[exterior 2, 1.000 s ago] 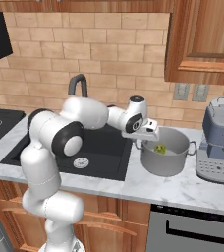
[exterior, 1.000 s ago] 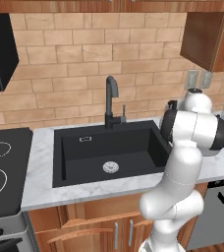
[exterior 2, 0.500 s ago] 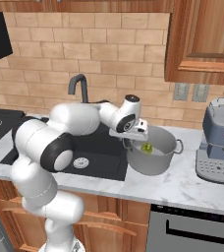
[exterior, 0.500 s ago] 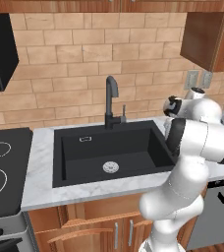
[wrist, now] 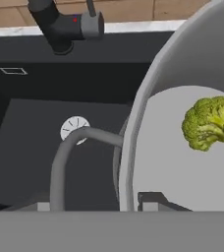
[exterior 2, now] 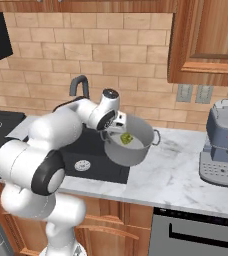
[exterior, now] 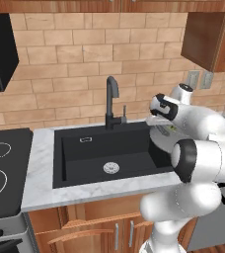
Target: Dump the broccoli from the pot into the sink. Then turn on the water and wash the broccoli. Then turn off the water and put the broccoli back in the pot.
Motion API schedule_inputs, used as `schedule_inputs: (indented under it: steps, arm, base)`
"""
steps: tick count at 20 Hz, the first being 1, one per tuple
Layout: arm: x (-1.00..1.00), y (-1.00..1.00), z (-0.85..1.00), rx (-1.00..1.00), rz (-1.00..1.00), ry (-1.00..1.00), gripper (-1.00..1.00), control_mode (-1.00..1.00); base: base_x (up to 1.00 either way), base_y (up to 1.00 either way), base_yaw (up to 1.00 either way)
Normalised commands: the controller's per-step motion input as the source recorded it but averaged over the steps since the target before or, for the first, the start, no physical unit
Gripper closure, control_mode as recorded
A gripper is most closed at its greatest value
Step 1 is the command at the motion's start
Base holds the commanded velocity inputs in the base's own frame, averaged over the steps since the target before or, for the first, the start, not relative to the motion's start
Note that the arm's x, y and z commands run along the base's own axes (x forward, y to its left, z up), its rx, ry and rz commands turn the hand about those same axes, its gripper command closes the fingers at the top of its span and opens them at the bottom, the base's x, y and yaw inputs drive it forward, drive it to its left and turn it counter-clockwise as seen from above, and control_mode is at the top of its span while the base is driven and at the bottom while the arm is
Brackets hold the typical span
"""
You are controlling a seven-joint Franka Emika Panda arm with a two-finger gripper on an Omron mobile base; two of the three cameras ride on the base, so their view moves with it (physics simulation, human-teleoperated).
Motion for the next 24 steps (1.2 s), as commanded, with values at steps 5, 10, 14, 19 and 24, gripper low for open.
schedule_inputs:
  steps: [5,10,14,19,24]
  arm:
    - [-0.01,0.70,0.44,0.17,0.04,-0.06,1.00,-1.00]
    - [-0.07,0.36,0.30,0.24,0.03,0.00,1.00,-1.00]
    - [-0.01,0.16,0.04,0.23,0.01,0.00,1.00,-1.00]
    - [0.00,0.21,0.00,0.19,0.01,0.00,1.00,-1.00]
    - [0.00,0.27,-0.05,0.16,0.01,0.00,1.00,-1.00]
  base:
    - [0.00,0.00,0.00]
    - [0.00,0.00,0.00]
    - [0.00,0.00,0.00]
    - [0.00,0.00,0.00]
    - [0.00,0.00,0.00]
